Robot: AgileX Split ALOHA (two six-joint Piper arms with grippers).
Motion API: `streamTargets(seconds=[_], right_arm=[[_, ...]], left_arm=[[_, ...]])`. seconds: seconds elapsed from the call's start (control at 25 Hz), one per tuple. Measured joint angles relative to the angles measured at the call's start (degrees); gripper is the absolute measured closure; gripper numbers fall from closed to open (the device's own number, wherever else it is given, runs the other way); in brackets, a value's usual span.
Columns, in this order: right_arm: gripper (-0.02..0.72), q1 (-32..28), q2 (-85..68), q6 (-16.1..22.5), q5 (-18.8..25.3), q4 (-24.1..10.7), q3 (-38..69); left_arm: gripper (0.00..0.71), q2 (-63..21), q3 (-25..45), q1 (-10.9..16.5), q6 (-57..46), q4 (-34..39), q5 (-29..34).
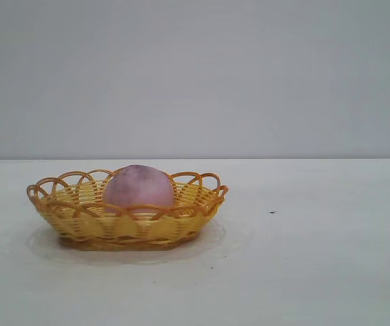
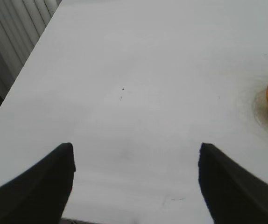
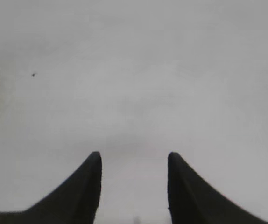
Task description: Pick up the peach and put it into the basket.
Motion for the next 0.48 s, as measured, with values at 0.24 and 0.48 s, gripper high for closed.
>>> streamTargets(seconds=[0.24, 0.48], right_arm=[[0.381, 0.0, -2.5, -1.7, -0.2, 0.2, 0.4], [0.381, 0.0, -2.5, -1.9, -0.2, 0.2, 0.5]], left_arm=[[0.225, 0.0, 0.0, 0.0, 0.0, 0.0, 0.0], [0.225, 0.0, 0.0, 0.0, 0.0, 0.0, 0.0]])
